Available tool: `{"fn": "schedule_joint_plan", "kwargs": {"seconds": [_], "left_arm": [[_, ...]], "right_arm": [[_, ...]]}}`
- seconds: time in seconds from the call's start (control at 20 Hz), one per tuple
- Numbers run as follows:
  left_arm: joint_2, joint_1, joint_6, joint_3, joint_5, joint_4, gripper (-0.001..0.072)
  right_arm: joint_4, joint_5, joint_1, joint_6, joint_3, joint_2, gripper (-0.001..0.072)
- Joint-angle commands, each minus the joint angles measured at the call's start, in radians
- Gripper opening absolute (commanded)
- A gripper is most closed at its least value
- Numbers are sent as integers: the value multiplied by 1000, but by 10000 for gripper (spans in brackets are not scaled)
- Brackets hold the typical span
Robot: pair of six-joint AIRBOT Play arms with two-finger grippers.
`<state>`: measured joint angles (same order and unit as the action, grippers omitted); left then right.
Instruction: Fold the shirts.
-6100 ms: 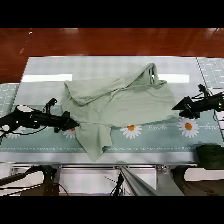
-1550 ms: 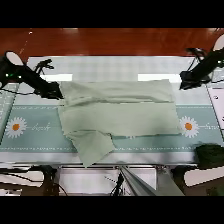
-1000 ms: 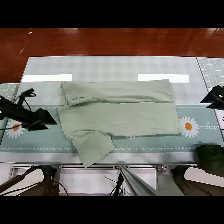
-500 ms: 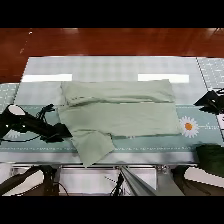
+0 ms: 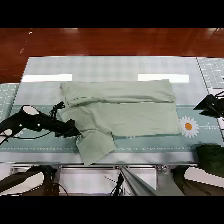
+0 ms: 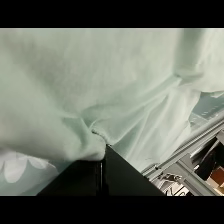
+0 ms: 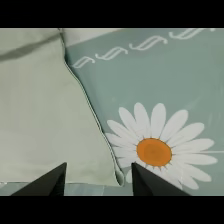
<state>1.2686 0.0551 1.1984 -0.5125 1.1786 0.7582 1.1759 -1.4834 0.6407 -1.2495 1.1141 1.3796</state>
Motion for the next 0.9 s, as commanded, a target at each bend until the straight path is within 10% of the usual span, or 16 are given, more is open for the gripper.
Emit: {"fn": "schedule_joint_plan", "kwargs": {"seconds": [0.0,0.65,0.8,0.85], "left_arm": [[4,3,-10,0,4,-14,29],[4,3,-39,0,9,-14,29],[3,10,-65,-7,-1,-14,29],[-1,22,-66,-19,1,-13,29]], "right_arm": [[62,-28,0,-7,-79,-1,499],[24,220,-117,0,-394,-1,476],[11,281,-192,-47,-383,-1,55],[0,254,-196,-45,-356,-1,15]]}}
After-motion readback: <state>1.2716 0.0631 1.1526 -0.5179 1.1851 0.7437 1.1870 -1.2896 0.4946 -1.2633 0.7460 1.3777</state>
